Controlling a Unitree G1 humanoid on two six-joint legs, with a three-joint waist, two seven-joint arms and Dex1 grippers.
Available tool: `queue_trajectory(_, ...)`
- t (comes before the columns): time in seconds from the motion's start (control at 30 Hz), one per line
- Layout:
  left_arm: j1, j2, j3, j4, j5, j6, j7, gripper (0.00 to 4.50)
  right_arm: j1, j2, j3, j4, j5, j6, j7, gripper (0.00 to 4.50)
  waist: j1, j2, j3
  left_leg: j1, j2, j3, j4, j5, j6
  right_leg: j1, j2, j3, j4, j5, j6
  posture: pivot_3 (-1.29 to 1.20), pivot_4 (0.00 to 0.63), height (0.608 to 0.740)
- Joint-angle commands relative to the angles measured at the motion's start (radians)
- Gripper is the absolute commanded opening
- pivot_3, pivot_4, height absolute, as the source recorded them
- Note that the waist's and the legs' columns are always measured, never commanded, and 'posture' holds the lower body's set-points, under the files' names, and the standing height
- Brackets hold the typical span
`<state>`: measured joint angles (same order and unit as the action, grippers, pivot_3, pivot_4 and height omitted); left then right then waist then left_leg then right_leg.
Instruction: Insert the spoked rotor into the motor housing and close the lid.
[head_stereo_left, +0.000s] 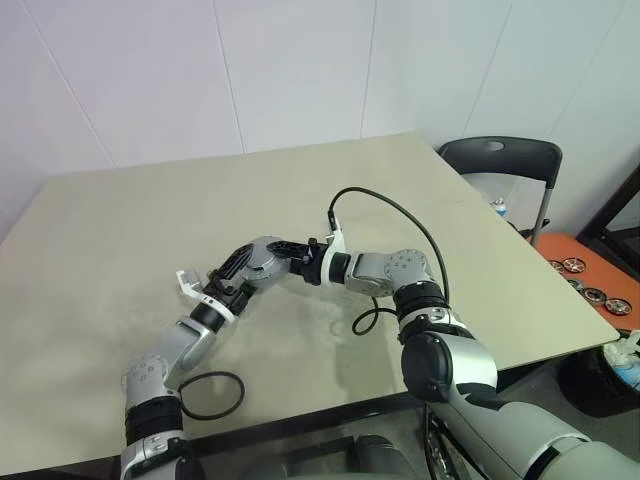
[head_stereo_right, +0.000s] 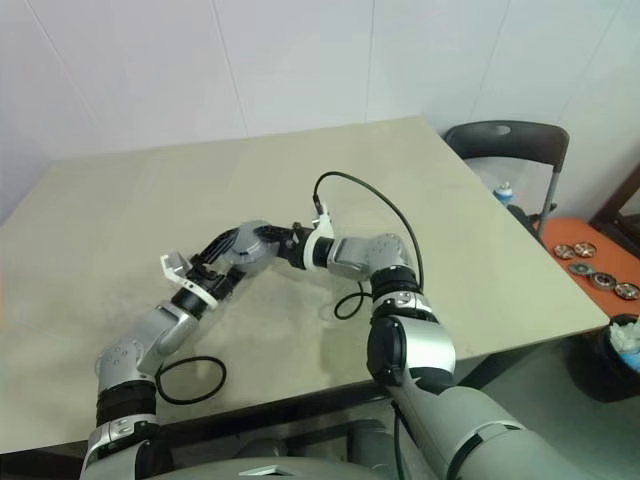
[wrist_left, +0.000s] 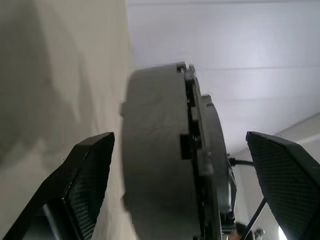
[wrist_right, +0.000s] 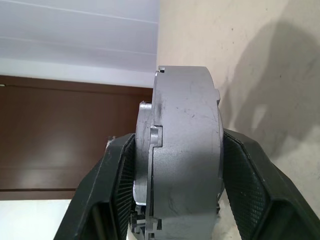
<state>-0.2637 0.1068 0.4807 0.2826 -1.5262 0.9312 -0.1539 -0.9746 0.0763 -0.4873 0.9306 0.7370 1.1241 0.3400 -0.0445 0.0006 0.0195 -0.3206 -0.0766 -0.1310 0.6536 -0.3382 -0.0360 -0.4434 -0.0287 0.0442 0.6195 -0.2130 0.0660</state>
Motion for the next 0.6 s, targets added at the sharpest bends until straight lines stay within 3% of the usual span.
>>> queue_trajectory(0.03,-0.019,0.008,-0.008,-0.012,0.008,0.017,-0.021,4.48,-0.043,0.005,-0.012,-0.032,0.03,-0.005,0.02,2.23,-0.001,0.0,0.0,0.0,0.0,0.0,0.0,0.0,0.0,0.0,0.0,0.0,0.0,0.0,0.0,0.0,0.0,0.74)
queue_trajectory(0.33,-0.002,0.009,-0.004,-0.031,0.029,0.024,-0.019,4.48,-0.043,0.008,-0.012,-0.029,0.03,-0.01,0.018,2.23,0.0,0.0,0.0,0.0,0.0,0.0,0.0,0.0,0.0,0.0,0.0,0.0,0.0,0.0,0.0,0.0,0.0,0.74)
queue_trajectory(0.43,-0.005,0.011,-0.002,-0.033,0.037,0.023,-0.024,3.89,-0.044,0.009,-0.013,-0.026,0.029,-0.011,0.018,2.23,-0.001,0.0,0.0,0.0,0.0,0.0,0.0,0.0,0.0,0.0,0.0,0.0,0.0,0.0,0.0,0.0,0.0,0.74)
queue_trajectory(0.5,-0.011,0.013,-0.001,-0.033,0.043,0.022,-0.026,3.25,-0.045,0.009,-0.013,-0.027,0.03,-0.011,0.018,2.23,-0.001,0.0,0.0,0.0,0.0,0.0,0.0,0.0,0.0,0.0,0.0,0.0,0.0,0.0,0.0,0.0,0.0,0.74)
queue_trajectory(0.6,-0.023,0.02,-0.003,-0.029,0.063,0.012,-0.034,3.25,-0.044,0.009,-0.016,-0.027,0.032,-0.011,0.017,2.23,0.0,0.0,0.0,0.0,0.0,0.0,0.0,0.0,0.0,0.0,0.0,0.0,0.0,0.0,0.0,0.0,0.0,0.74)
